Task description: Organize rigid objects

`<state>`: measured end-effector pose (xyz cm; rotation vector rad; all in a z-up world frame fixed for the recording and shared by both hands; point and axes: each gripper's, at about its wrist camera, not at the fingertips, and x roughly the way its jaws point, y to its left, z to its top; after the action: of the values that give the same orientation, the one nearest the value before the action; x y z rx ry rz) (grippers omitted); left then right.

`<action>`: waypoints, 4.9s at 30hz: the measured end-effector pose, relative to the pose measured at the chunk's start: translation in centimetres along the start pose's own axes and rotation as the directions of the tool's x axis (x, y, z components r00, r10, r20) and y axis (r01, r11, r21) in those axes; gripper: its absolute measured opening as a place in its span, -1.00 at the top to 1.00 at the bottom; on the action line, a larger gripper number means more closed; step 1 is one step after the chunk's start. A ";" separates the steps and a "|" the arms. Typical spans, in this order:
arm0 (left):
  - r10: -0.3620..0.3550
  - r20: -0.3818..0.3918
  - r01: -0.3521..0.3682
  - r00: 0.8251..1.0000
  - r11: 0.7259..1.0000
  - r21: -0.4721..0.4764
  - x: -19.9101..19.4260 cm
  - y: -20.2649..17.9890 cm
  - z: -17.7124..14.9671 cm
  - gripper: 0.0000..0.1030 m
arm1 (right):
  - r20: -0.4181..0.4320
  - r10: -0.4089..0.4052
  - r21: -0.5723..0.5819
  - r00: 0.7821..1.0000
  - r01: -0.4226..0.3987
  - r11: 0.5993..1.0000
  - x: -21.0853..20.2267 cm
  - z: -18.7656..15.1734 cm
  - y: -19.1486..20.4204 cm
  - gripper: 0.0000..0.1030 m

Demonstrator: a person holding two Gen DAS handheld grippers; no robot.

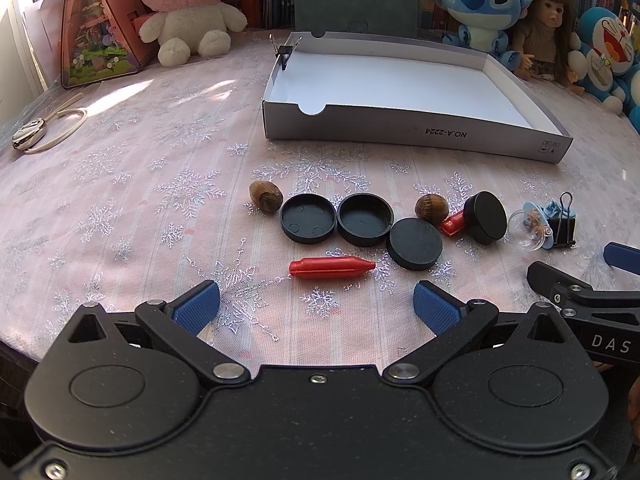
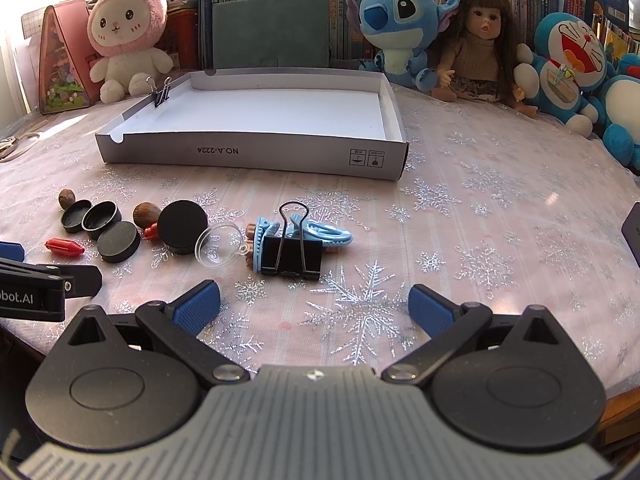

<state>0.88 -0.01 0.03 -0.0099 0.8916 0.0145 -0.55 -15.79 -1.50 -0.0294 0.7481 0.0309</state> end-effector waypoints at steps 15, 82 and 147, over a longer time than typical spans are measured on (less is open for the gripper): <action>0.009 0.018 -0.008 1.000 1.000 -0.016 -0.2 -0.1 -0.2 -1.00 | 0.019 0.004 -0.008 1.000 -0.004 1.000 -0.2 0.0 -0.1 -1.00; -0.076 0.169 0.072 0.983 0.997 0.026 -1.8 0.0 -1.1 0.19 | 0.170 -0.008 0.074 0.985 -0.004 0.997 -0.6 -0.5 0.0 -0.27; -0.074 0.203 0.056 0.976 0.994 0.092 -1.1 -1.0 -1.0 0.18 | 0.184 0.003 0.079 0.983 -0.018 0.997 -1.6 -0.3 -0.1 0.28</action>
<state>-0.55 -1.02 0.23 0.0418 0.6834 -0.0824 -2.00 -15.90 -0.63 0.0532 0.5638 0.0132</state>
